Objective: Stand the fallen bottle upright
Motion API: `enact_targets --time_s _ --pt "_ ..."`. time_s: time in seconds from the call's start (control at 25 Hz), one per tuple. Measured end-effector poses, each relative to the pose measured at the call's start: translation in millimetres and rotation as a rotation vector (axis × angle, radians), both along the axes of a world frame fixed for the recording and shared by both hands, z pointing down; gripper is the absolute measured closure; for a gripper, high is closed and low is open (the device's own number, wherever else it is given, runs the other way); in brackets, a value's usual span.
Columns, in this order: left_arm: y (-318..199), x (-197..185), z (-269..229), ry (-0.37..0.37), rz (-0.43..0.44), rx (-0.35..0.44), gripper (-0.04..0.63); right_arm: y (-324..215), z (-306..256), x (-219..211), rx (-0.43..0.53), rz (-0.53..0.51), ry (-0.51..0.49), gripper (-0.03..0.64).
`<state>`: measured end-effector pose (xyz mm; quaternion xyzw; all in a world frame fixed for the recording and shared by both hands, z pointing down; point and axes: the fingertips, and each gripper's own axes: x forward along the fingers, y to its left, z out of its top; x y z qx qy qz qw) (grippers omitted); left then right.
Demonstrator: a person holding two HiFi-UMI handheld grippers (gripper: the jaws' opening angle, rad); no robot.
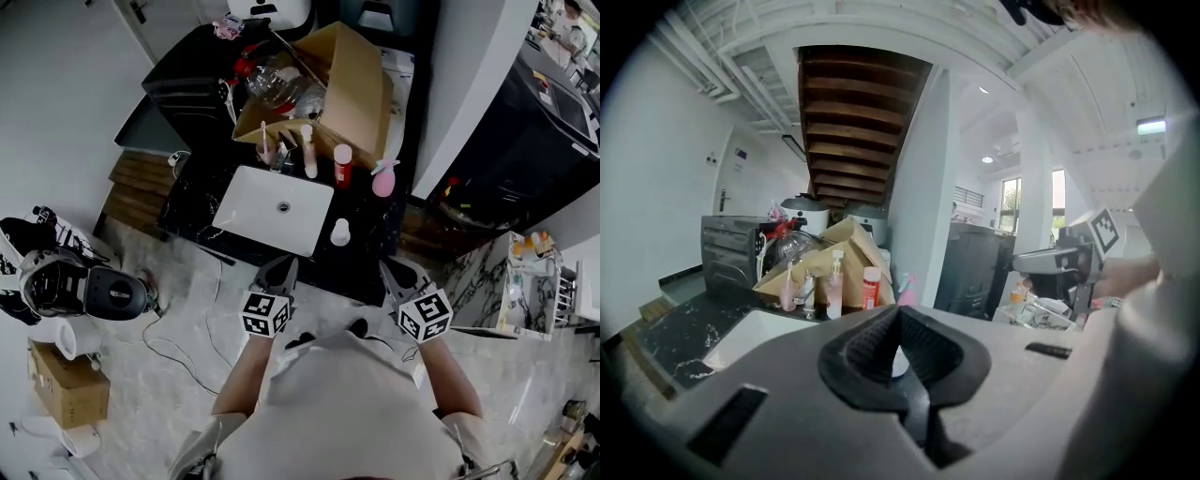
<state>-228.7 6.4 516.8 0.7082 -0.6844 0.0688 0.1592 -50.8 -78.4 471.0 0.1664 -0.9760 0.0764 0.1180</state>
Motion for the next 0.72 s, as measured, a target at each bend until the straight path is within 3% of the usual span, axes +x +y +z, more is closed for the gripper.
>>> enact_targets --time_s 0.72 --pt "18.0 -1.3 -19.0 0.03 0.058 0.038 0.589 15.8 -15.2 -2.9 0.006 0.028 -0.028 0.584"
